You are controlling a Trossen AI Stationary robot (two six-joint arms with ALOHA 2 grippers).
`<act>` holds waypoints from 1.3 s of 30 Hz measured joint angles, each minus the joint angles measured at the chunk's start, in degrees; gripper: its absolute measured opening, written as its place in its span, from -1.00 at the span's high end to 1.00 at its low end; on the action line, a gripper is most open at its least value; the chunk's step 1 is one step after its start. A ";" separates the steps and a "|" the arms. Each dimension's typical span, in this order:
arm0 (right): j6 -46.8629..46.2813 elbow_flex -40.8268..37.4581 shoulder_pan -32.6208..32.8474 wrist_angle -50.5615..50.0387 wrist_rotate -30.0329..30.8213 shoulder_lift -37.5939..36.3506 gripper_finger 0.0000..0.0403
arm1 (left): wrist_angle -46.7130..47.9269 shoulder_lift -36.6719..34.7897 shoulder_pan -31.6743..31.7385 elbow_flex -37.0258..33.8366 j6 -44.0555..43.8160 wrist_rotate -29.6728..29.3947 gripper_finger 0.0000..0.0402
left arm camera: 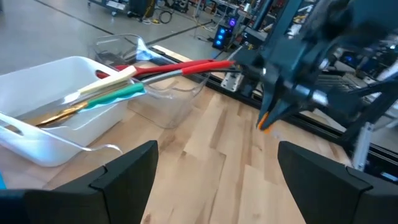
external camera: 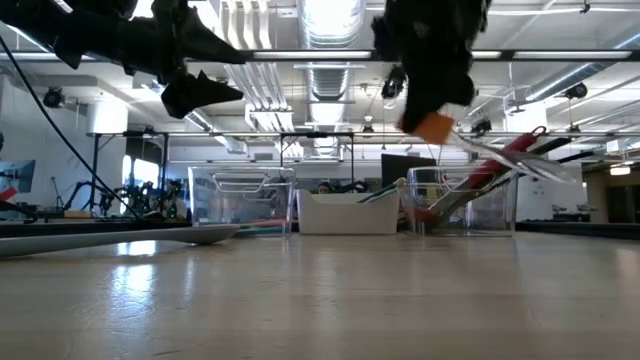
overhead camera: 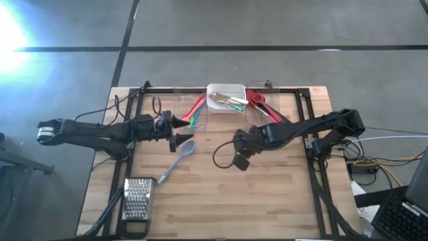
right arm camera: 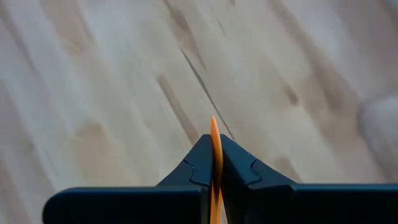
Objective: Pick & Place Kitchen Items
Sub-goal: Put the transparent spatula into the left transparent bin
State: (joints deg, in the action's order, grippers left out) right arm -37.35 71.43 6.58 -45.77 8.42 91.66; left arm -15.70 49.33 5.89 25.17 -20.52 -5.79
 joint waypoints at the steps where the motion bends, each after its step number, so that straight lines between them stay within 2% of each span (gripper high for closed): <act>1: 1.25 1.47 0.26 -0.18 0.63 0.00 0.96 | -0.01 0.02 0.00 0.00 -0.17 0.64 -0.67; 7: 13.02 10.10 1.64 -0.48 2.20 0.24 0.96 | 1.95 0.42 0.41 0.06 -4.24 1.82 -0.67; 13: 28.75 17.12 2.89 0.27 2.14 0.25 0.96 | 2.05 4.28 1.23 1.19 -7.79 2.82 -0.67; 16: 36.40 19.55 3.58 1.05 2.16 0.26 0.96 | 2.13 7.71 2.16 2.70 -10.99 9.75 -0.67; 24: 48.67 22.86 5.57 5.97 2.06 0.26 0.96 | -9.72 19.45 4.50 11.03 -19.23 39.33 -0.67; 27: 50.34 23.81 6.87 6.66 1.92 0.30 0.96 | -14.37 24.18 4.61 14.39 -19.71 42.45 -0.67; 32: 51.32 25.62 9.33 5.44 1.94 0.30 0.96 | -14.93 30.99 5.41 19.67 -16.69 42.51 -0.67; 36: 51.56 26.94 10.89 3.97 2.05 0.30 0.96 | -18.23 36.18 6.03 23.42 -21.19 42.52 -0.67; 39: 51.48 27.88 11.23 3.95 2.77 0.30 0.96 | -23.14 39.28 6.00 25.25 -17.40 46.35 -0.67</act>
State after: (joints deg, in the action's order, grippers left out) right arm 14.14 99.31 17.81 -41.82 11.20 91.96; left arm -38.85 88.61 11.89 50.42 -37.92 40.55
